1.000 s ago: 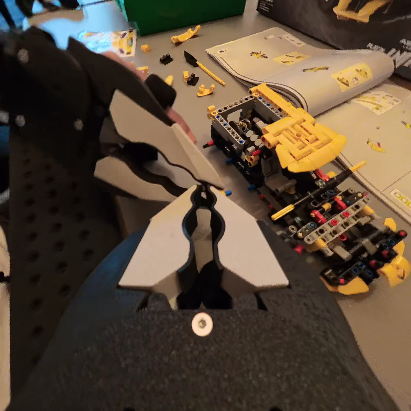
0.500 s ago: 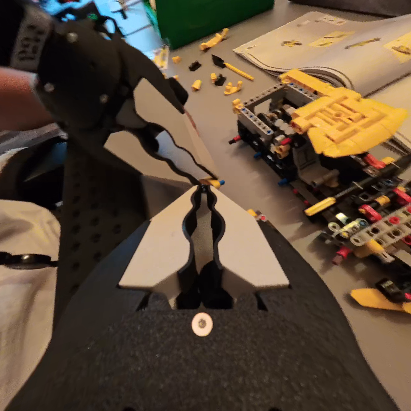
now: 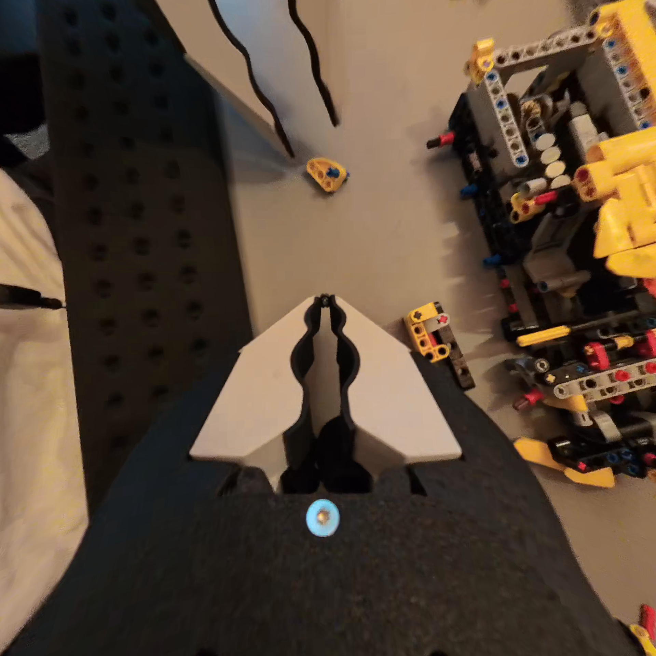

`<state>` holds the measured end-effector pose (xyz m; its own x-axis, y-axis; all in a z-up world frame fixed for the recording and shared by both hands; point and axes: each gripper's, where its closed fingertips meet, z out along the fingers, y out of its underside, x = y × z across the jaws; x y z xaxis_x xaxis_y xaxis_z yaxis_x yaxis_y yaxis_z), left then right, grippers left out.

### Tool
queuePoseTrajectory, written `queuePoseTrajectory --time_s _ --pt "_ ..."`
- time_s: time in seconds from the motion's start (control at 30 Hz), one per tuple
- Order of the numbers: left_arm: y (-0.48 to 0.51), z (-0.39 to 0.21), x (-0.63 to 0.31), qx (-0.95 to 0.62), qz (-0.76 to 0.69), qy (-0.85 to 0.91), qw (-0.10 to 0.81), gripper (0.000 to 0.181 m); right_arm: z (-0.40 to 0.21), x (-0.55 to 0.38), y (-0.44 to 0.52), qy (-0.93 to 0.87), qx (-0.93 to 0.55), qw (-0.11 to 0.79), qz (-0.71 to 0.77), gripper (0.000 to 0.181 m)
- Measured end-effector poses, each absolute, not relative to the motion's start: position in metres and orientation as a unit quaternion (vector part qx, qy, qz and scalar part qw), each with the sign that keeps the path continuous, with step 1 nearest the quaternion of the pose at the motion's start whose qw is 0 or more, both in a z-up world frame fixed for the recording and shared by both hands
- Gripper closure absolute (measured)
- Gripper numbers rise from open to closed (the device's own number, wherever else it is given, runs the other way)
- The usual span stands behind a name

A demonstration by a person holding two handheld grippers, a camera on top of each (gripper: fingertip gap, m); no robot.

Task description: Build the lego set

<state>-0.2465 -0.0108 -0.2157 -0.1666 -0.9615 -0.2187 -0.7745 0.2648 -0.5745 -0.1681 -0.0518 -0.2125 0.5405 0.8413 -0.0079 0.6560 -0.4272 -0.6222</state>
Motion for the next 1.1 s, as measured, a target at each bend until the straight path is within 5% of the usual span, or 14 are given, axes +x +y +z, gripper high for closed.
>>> queuePoseTrajectory --time_s 0.4,1.1 --pt "-0.01 -0.229 -0.227 -0.594 -0.227 0.707 0.31 0.166 -0.192 -0.204 -0.028 -0.384 -0.805 0.374 0.254 0.177" --pt "-0.027 -0.225 -0.233 -0.61 -0.266 0.693 0.278 0.17 -0.207 -0.23 -0.022 -0.433 -0.785 0.368 0.247 0.177"
